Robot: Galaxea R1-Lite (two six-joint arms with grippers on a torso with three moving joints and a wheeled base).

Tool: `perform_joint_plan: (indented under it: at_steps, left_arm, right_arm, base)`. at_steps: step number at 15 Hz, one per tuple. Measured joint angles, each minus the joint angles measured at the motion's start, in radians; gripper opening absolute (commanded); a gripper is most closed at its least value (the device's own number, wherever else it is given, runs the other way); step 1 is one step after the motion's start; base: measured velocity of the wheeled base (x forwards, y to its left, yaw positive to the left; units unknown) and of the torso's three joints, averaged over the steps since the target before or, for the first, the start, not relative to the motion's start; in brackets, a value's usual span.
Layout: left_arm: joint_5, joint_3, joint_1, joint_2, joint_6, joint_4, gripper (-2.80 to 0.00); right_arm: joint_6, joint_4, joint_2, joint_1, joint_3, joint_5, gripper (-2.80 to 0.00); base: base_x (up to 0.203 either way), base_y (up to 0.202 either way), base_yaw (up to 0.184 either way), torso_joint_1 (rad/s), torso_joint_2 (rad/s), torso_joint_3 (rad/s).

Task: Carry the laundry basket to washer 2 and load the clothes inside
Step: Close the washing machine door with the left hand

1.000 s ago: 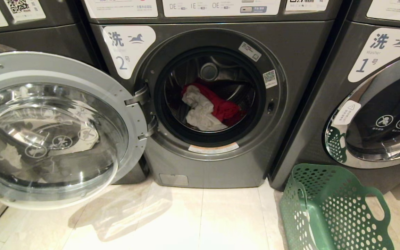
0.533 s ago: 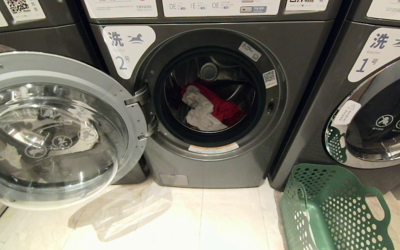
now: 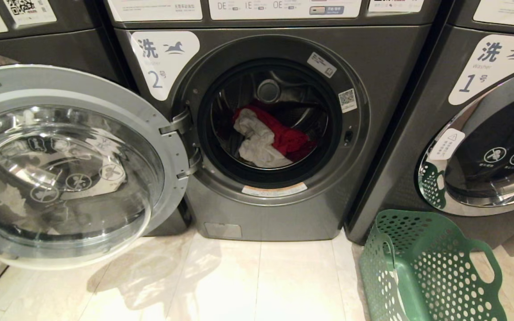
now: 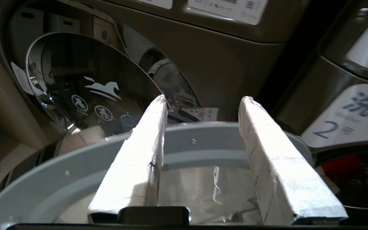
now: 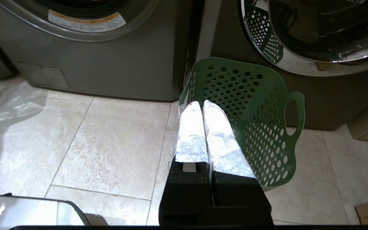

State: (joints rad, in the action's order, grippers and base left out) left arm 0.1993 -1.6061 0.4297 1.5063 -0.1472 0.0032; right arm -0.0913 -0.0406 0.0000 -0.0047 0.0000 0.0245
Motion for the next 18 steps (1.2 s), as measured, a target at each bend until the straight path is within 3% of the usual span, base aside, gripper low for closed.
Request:
perform_joint_plan:
  at_steps: [4, 9, 13, 18]
  left_arm:
    - [0.086, -0.201, 0.090, 0.188, -0.021, 0.007, -2.80]
    - [0.108, -0.264, 0.114, 0.296, -0.028, 0.114, -2.80]
    - [0.146, -0.307, 0.107, 0.306, -0.027, 0.323, -2.80]
    - [0.193, -0.312, 0.054, 0.203, -0.026, 0.575, -2.80]
  right_arm:
    - [0.003, 0.000, 0.000, 0.000, 0.000, 0.001, -2.80]
    - [0.011, 0.000, 0.000, 0.000, 0.000, 0.000, -2.80]
    - [0.013, -0.001, 0.000, 0.000, 0.000, 0.000, -2.80]
    - [0.012, 0.000, 0.000, 0.000, 0.000, -0.001, -2.80]
  base:
    - [0.000, 0.000, 0.000, 0.000, 0.00, 0.000]
    - [0.000, 0.000, 0.000, 0.000, 0.00, 0.000]
    - [0.000, 0.000, 0.000, 0.000, 0.00, 0.000]
    - [0.000, 0.000, 0.000, 0.000, 0.00, 0.000]
